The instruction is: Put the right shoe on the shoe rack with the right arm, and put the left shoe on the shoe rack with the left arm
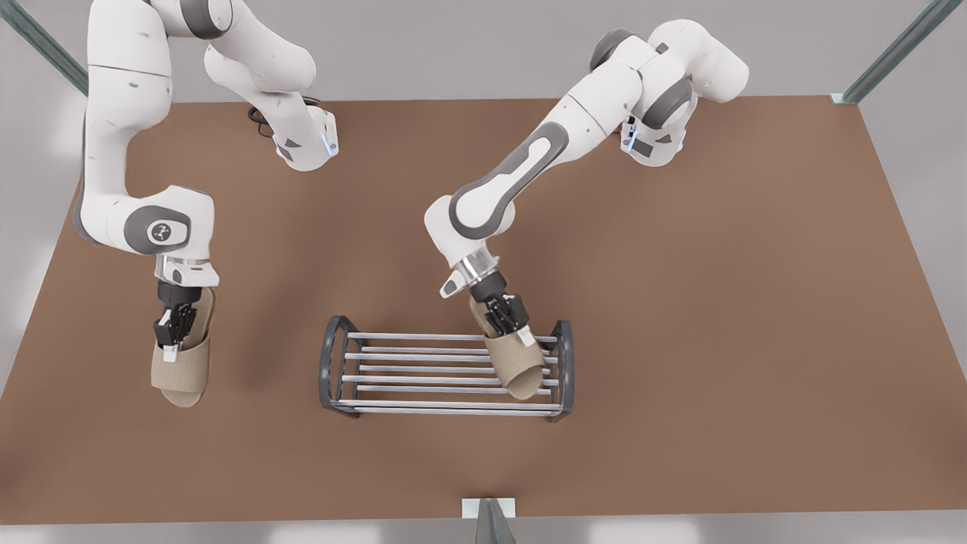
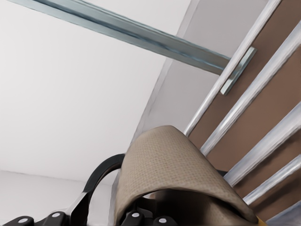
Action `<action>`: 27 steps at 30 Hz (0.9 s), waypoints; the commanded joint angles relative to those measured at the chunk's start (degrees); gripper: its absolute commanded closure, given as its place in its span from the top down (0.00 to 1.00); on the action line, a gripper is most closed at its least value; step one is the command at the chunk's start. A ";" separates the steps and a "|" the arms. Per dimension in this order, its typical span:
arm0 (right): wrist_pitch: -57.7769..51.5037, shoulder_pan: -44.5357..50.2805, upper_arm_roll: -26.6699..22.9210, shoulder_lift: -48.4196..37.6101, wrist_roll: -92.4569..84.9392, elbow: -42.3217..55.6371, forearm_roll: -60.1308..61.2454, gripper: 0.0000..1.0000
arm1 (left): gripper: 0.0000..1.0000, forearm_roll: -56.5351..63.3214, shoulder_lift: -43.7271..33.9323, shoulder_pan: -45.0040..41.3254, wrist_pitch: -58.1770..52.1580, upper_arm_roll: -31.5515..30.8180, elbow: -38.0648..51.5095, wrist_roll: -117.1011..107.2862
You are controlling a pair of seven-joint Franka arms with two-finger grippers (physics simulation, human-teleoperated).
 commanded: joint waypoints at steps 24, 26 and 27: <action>2.59 0.90 0.18 -4.82 -0.25 0.45 10.92 0.21 | 1.00 -10.59 -0.31 6.94 -17.13 -22.26 8.56 -1.35; 6.79 2.66 1.14 -6.66 0.01 1.50 13.28 0.21 | 1.00 -18.58 -4.87 7.11 -18.71 -21.56 11.19 1.62; 8.38 2.66 4.30 -7.72 0.19 2.39 13.82 0.21 | 1.00 -21.76 -5.49 10.19 -20.03 -22.26 14.89 6.46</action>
